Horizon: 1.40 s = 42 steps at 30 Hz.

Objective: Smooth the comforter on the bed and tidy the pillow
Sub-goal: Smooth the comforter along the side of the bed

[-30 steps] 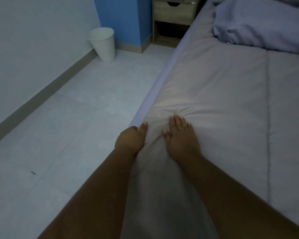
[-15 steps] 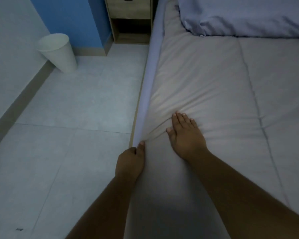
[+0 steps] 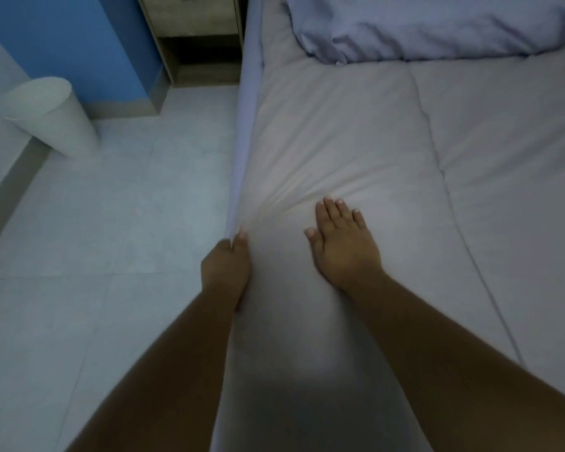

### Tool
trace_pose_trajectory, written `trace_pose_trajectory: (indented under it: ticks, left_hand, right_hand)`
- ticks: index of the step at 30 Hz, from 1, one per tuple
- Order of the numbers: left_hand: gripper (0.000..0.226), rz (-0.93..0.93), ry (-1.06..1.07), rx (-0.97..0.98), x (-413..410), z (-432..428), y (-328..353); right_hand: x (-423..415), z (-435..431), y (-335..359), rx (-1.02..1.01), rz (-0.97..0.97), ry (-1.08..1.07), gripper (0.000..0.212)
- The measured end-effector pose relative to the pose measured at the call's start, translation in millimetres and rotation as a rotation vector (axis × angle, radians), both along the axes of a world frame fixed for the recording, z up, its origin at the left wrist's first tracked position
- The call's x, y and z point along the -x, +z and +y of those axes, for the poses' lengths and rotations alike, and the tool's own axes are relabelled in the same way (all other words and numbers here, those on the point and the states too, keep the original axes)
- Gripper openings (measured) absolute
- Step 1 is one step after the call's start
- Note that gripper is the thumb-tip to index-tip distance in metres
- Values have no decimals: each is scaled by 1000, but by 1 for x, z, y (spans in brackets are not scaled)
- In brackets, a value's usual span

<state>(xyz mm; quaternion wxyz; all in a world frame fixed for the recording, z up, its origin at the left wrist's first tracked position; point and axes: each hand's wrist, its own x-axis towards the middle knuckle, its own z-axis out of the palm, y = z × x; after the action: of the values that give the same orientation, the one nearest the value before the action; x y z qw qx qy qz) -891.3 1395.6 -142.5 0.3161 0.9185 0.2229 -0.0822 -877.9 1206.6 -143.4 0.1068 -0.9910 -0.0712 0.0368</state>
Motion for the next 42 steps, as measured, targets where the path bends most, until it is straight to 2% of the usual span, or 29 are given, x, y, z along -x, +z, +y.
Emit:
trace_pose_trajectory:
  ticks: [3,5,9,13,15,18,20,22,24,27,28,30,33,36,42]
  left_hand:
    - [61,102,4,14,-7,-3,2]
    - [68,128,15,61,-27,-5,12]
    - [77,91,2,196,-104,-21,22]
    - [81,43,0,166,-183,-29,9]
    - [76,53,-58,140,-212,-24,4]
    - [49,12,-161,81,-236,11,-5]
    - [44,50,-73,48,-241,59,-16]
    - [49,90,43,125,-240,106,-23]
    - [50,80,71,280,-246,117,-22]
    - [54,98,59,563,-273,72,-2]
    - [61,109,-23,575,-281,50,7]
    - [73,74,-158,440,-290,11,21]
    - [62,-19,-271,273,-295,-11,24]
    - [56,-42,-268,171,-294,1,6]
    - [60,27,-302,58,-290,20,-3]
  right_hand:
    - [-7,-5,2,-34,-24,-6,80]
    - [-16,-8,3,-51,-18,-23,84]
    - [-49,-7,4,-53,-24,-62,79]
    - [-97,4,0,-45,-63,-126,69]
    - [-123,6,-5,-32,-85,-147,73]
    - [-160,13,-6,4,-105,-221,76]
    - [-184,19,-5,19,-67,-280,75]
    - [-204,26,-4,23,-40,-323,69]
    - [-215,33,-6,24,-68,-359,71]
    - [-218,38,-9,42,-132,-390,75]
    - [-218,39,-8,43,-128,-393,74]
    - [-217,39,-8,36,-123,-395,72]
    - [-218,37,-10,34,-132,-396,70]
    - [-216,36,-12,26,-110,-342,70]
    - [-218,36,-10,6,-81,-271,76]
